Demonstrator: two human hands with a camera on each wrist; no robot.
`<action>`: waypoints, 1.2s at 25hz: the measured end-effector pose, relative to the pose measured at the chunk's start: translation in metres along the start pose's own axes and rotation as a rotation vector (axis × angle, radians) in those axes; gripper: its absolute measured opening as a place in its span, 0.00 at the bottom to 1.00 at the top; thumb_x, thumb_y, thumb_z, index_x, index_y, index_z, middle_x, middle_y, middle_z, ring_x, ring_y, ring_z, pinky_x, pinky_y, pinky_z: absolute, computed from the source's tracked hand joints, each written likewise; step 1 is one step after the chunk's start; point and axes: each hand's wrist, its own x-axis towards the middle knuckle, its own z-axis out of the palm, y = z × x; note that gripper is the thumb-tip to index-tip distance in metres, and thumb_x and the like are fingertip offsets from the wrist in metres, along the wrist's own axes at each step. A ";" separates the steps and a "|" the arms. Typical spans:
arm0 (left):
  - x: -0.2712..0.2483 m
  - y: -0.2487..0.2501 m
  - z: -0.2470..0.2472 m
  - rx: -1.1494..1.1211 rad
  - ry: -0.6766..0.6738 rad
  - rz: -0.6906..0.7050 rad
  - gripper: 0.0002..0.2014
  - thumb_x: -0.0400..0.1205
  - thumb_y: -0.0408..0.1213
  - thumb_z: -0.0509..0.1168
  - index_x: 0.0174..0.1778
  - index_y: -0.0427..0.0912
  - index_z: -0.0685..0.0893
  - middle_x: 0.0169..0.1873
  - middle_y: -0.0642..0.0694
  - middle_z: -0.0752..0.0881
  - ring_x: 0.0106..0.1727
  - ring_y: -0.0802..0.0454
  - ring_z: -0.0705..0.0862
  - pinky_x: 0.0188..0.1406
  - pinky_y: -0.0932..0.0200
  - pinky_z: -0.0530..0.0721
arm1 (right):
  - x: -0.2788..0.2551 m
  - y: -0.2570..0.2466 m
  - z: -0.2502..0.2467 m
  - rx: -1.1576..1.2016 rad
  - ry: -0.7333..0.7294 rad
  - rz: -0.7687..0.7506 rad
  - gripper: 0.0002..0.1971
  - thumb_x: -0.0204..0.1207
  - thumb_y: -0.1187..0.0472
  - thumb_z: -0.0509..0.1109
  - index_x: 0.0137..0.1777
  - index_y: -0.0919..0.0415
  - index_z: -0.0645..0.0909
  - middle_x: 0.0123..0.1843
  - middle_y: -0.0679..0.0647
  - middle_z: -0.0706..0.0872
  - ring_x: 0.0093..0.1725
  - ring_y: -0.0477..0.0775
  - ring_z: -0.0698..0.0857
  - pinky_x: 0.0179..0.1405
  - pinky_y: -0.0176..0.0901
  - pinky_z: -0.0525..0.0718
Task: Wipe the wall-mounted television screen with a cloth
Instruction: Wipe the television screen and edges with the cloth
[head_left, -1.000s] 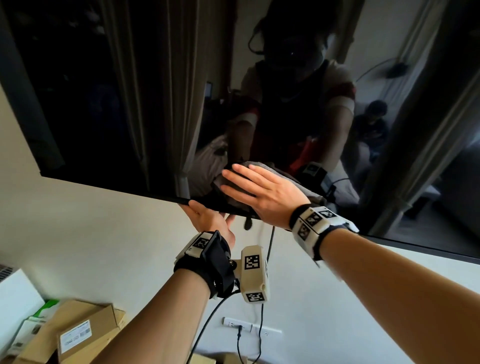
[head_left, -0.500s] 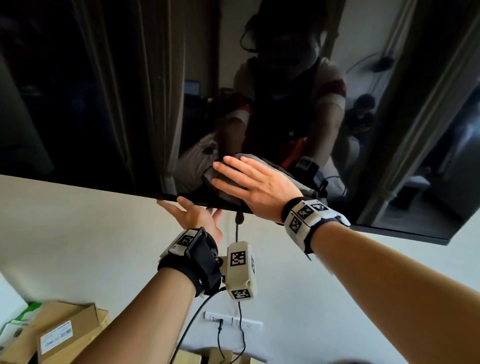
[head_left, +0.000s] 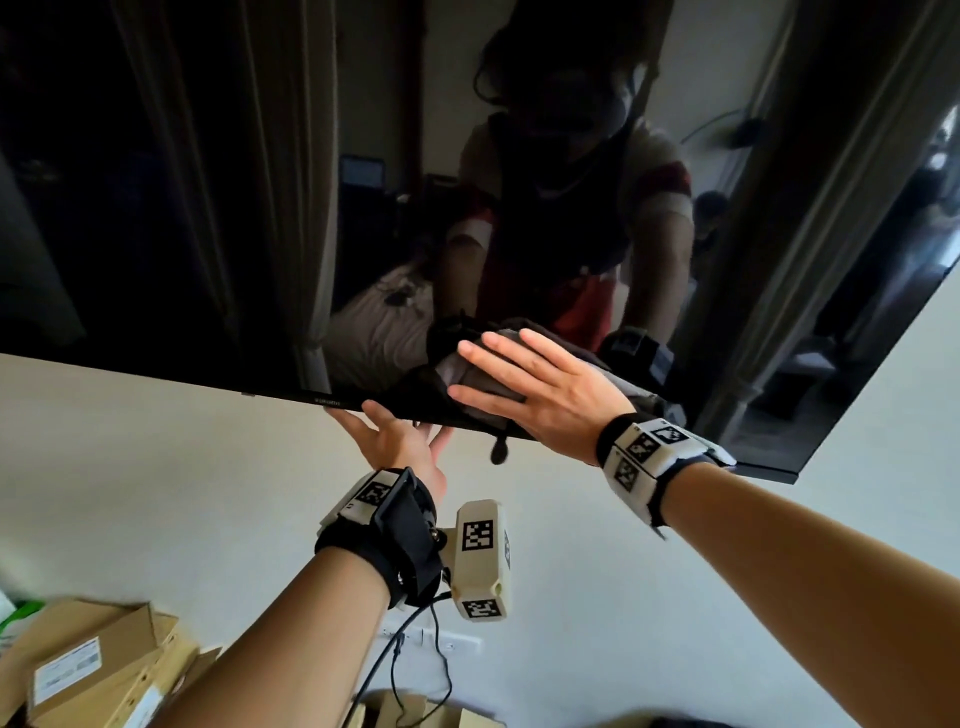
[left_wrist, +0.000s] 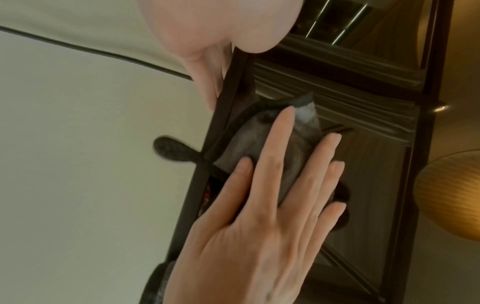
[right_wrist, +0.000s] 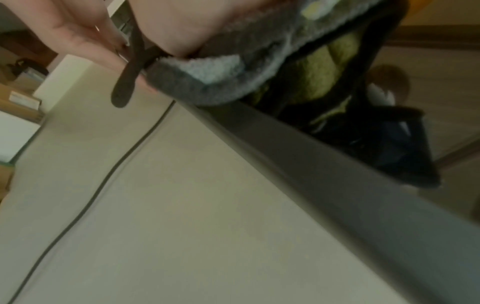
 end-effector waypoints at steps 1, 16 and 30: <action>-0.002 -0.002 0.001 0.009 -0.011 -0.014 0.25 0.93 0.50 0.44 0.84 0.74 0.45 0.83 0.48 0.69 0.71 0.39 0.83 0.45 0.53 0.87 | -0.015 0.006 0.001 -0.024 -0.002 0.007 0.36 0.80 0.61 0.59 0.86 0.47 0.49 0.87 0.57 0.51 0.85 0.60 0.52 0.84 0.57 0.45; -0.036 -0.041 0.023 0.037 -0.008 -0.067 0.24 0.92 0.53 0.44 0.84 0.76 0.48 0.83 0.48 0.69 0.60 0.42 0.86 0.44 0.53 0.90 | -0.067 0.031 0.001 0.042 0.102 0.106 0.30 0.85 0.41 0.57 0.84 0.48 0.58 0.85 0.57 0.53 0.84 0.59 0.55 0.84 0.54 0.49; -0.085 -0.102 0.055 0.033 -0.091 -0.103 0.22 0.91 0.57 0.44 0.83 0.71 0.58 0.78 0.44 0.76 0.50 0.47 0.88 0.48 0.49 0.91 | -0.139 0.054 0.006 0.055 0.056 0.100 0.29 0.85 0.45 0.57 0.84 0.47 0.56 0.86 0.57 0.55 0.85 0.59 0.54 0.84 0.56 0.48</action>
